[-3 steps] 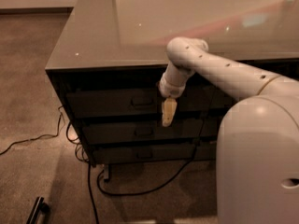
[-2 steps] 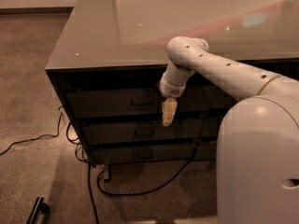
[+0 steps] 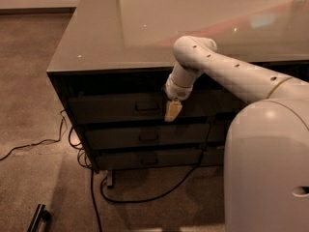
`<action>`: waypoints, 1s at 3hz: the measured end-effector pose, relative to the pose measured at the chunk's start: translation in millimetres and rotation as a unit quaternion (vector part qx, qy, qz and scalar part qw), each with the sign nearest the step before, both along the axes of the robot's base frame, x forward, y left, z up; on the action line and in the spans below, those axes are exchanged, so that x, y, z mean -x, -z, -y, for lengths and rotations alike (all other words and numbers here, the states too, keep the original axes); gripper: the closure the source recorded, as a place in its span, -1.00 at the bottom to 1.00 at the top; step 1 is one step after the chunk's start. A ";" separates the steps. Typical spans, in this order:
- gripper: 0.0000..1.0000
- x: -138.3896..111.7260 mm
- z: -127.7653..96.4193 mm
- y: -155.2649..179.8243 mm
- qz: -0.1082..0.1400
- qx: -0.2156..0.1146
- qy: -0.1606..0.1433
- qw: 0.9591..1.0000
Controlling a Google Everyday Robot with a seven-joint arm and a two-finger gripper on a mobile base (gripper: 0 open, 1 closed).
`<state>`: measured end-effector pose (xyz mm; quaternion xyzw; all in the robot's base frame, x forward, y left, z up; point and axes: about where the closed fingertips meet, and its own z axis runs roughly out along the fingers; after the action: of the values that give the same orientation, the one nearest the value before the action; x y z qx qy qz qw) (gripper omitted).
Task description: Open top drawer
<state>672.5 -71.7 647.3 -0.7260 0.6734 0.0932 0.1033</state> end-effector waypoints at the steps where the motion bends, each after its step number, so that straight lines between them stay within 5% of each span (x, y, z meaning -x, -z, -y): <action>1: 0.46 0.0 0.0 -9.3 0.000 0.000 0.000 1.000; 2: 0.92 0.0 0.0 -17.1 0.000 0.000 0.000 1.000; 3: -1.00 0.0 0.0 -24.1 0.000 0.000 0.000 1.000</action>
Offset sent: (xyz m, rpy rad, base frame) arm -0.0881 -0.0228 0.0701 0.0035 -0.0859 -0.0460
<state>672.5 -71.6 671.3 -0.7260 0.6734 0.0932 0.1034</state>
